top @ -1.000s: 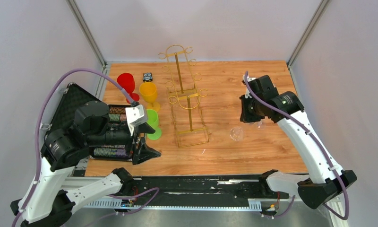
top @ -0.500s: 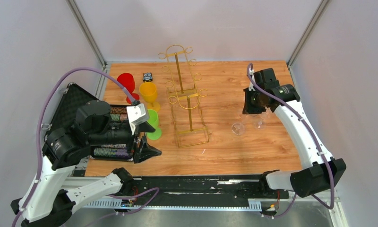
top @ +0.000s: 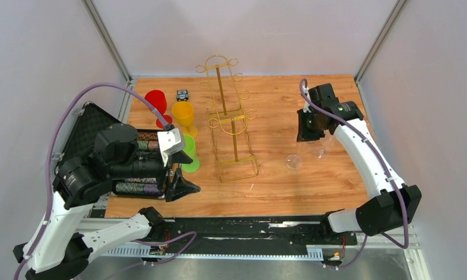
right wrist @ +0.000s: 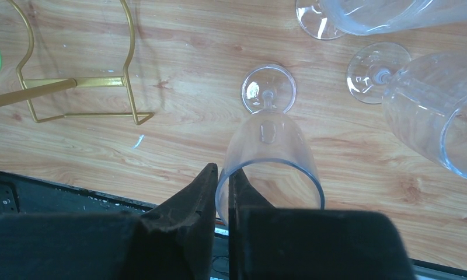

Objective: Take the wine glass off the wine glass rack

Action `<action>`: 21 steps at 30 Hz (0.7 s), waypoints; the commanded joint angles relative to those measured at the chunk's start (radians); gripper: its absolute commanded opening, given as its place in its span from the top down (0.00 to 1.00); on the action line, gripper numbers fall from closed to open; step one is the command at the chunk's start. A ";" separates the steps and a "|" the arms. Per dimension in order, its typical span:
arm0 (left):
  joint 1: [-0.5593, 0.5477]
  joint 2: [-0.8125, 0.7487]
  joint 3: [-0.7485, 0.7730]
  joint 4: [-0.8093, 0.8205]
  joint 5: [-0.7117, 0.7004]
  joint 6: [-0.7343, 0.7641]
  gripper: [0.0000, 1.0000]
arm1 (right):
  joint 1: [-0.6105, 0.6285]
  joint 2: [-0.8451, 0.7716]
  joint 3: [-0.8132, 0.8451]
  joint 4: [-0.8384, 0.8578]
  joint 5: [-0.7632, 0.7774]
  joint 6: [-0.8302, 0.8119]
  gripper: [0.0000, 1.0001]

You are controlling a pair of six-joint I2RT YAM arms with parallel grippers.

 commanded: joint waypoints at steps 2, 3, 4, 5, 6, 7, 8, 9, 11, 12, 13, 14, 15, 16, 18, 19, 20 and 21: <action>-0.012 0.006 -0.003 0.038 -0.014 -0.001 0.00 | -0.004 0.018 0.021 0.010 0.028 -0.009 0.82; -0.013 0.006 -0.004 0.038 -0.015 0.000 0.00 | -0.004 0.017 0.029 0.007 0.035 -0.008 0.80; -0.014 0.006 -0.004 0.038 -0.017 0.000 0.00 | -0.004 0.016 0.040 0.002 0.043 -0.008 0.77; -0.015 0.006 -0.002 0.038 -0.019 -0.001 0.00 | -0.004 0.014 0.058 -0.004 0.049 -0.007 0.74; -0.015 0.007 -0.002 0.037 -0.019 0.000 0.00 | -0.005 0.013 0.071 -0.009 0.055 -0.006 0.72; -0.016 0.008 -0.001 0.037 -0.020 -0.001 0.00 | -0.003 0.012 0.087 -0.014 0.059 -0.006 0.70; -0.017 0.009 0.000 0.037 -0.021 -0.001 0.00 | -0.004 0.010 0.102 -0.018 0.062 -0.005 0.67; -0.017 0.009 0.002 0.036 -0.023 -0.001 0.00 | -0.005 0.008 0.119 -0.023 0.064 -0.004 0.66; -0.019 0.011 0.004 0.035 -0.025 -0.012 0.00 | -0.003 0.003 0.153 -0.030 0.068 -0.004 0.65; -0.019 0.012 0.006 0.035 -0.026 -0.014 0.00 | -0.004 -0.001 0.172 -0.033 0.068 -0.003 0.64; -0.019 0.013 0.005 0.034 -0.027 -0.015 0.00 | -0.005 -0.003 0.187 -0.036 0.065 -0.002 0.63; -0.019 0.014 0.006 0.033 -0.029 -0.015 0.00 | -0.003 -0.005 0.207 -0.041 0.062 -0.002 0.63; -0.019 0.015 0.008 0.032 -0.031 -0.016 0.00 | -0.004 -0.005 0.228 -0.048 0.059 -0.001 0.62; -0.019 0.017 0.008 0.031 -0.033 -0.016 0.00 | -0.002 -0.007 0.246 -0.054 0.054 0.000 0.60; -0.020 0.022 0.015 0.027 -0.037 -0.016 0.00 | 0.000 -0.014 0.282 -0.061 0.040 0.002 0.52; -0.020 0.023 0.018 0.024 -0.042 -0.016 0.00 | 0.001 -0.021 0.297 -0.062 0.034 0.002 0.49; -0.020 0.027 0.023 0.023 -0.045 -0.016 0.00 | 0.002 -0.028 0.309 -0.057 0.021 0.001 0.48; -0.020 0.029 0.026 0.020 -0.054 -0.018 0.00 | 0.002 -0.039 0.319 -0.051 0.001 -0.001 0.47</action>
